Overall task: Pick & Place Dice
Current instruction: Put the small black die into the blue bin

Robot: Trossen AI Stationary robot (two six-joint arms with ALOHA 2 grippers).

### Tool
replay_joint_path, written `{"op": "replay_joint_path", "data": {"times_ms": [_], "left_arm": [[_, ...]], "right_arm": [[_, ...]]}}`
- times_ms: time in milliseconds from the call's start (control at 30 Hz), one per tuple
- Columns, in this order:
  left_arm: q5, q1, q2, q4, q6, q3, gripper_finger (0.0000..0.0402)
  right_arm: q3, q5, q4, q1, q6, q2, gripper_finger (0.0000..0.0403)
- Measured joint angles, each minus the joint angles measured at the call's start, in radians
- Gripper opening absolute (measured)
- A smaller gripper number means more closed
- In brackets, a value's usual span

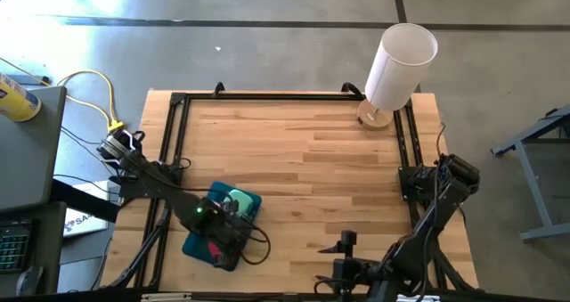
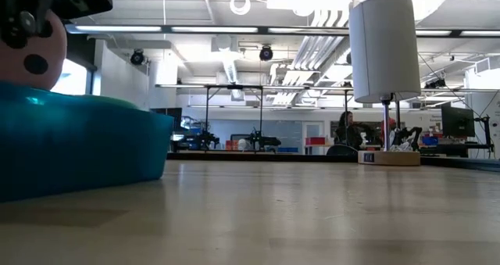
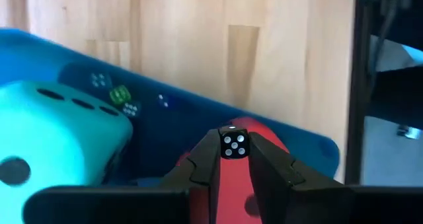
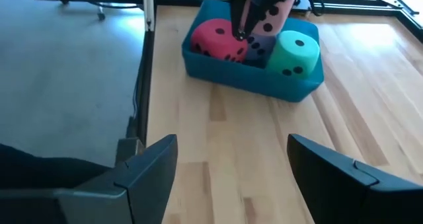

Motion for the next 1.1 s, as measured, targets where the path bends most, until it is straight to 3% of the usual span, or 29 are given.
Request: {"op": "replay_joint_path", "data": {"times_ms": [333, 1100], "left_arm": [[-0.024, 0.002, 0.035, -0.017, -0.022, -0.003, 0.0059], [-0.024, -0.02, -0.04, -0.061, -0.09, 0.002, 0.0059]], "right_arm": [[0.0, -0.003, 0.033, 0.003, 0.003, 0.0, 0.0277], [0.0, -0.026, 0.047, 0.009, -0.005, -0.002, 0.0277]]}}
